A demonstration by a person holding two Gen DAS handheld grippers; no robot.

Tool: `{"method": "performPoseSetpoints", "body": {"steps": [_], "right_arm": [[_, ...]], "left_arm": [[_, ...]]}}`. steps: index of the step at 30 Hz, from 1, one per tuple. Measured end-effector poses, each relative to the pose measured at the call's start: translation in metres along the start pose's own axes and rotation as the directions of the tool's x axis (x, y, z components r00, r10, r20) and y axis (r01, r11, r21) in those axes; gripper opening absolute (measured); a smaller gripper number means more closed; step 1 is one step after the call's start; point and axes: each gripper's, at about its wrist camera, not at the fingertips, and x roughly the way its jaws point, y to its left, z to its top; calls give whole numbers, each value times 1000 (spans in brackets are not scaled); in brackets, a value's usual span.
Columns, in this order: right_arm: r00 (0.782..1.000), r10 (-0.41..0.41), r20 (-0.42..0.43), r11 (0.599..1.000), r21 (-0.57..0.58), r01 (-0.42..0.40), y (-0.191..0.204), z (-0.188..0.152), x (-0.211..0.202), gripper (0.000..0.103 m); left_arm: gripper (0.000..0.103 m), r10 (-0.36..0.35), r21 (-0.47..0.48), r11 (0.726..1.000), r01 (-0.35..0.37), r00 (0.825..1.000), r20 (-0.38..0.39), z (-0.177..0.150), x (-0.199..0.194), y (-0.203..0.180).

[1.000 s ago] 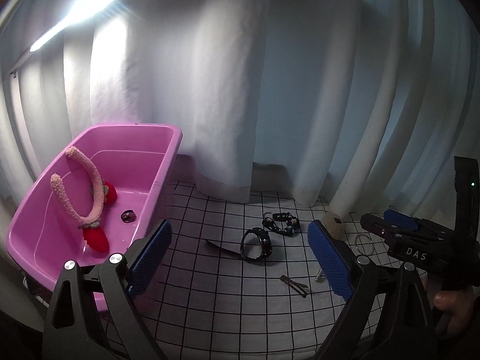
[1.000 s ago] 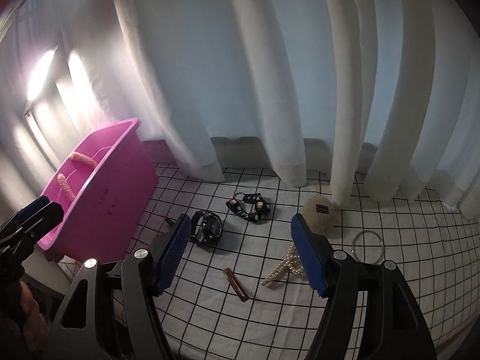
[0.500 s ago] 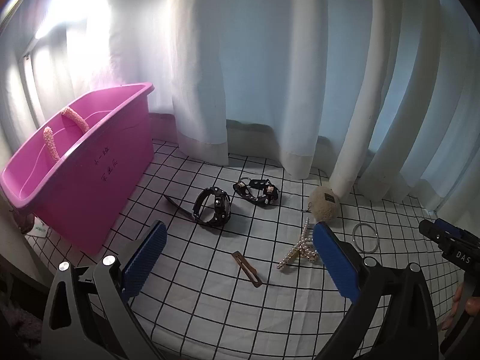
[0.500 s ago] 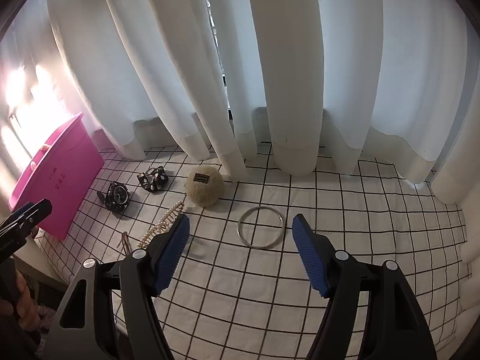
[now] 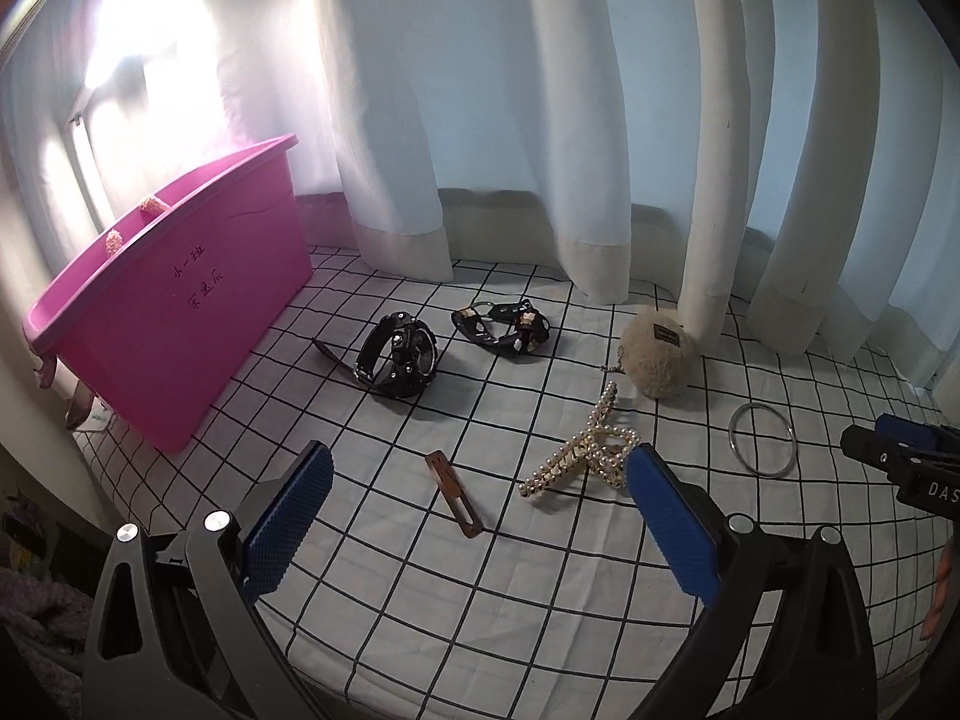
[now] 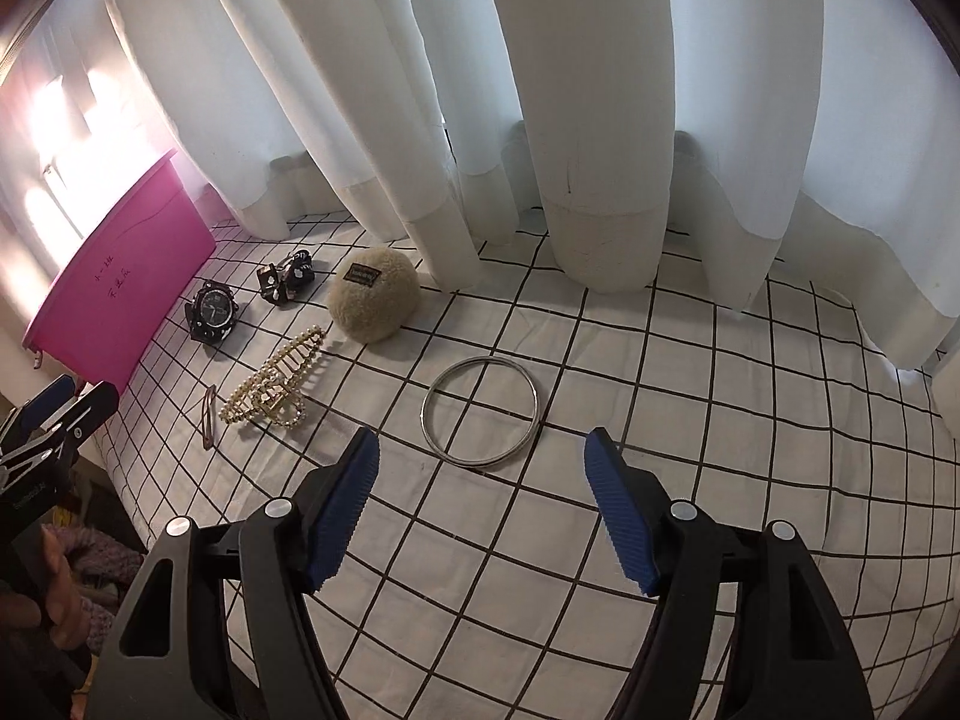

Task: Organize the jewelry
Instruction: 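Move both open tools from the basin back over the table, then close the left tool on the pearl hair claw while the right tool grasps the silver ring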

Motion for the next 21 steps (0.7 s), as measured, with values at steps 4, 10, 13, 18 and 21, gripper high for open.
{"method": "performPoseSetpoints", "body": {"steps": [4,10,13,18,21], "right_arm": [[1000,-14,-5,1000,16,14,-3,-2,17,68],[999,-45,-13,999,12,46,4,-8,38,68],[998,-59,-19,998,14,59,7,-11,46,68],[996,-84,-40,996,14,85,10,-12,63,68],[995,-97,-39,995,4,97,15,-11,68,68]], "left_arm": [[96,-28,19,999,28,1000,7,-3,21,-5],[96,-61,65,996,60,998,13,-7,49,-14],[96,-76,98,992,74,997,21,-8,59,-17],[96,-124,132,984,121,992,17,-7,74,-18],[96,-141,155,978,136,990,18,-7,80,-20]]}}
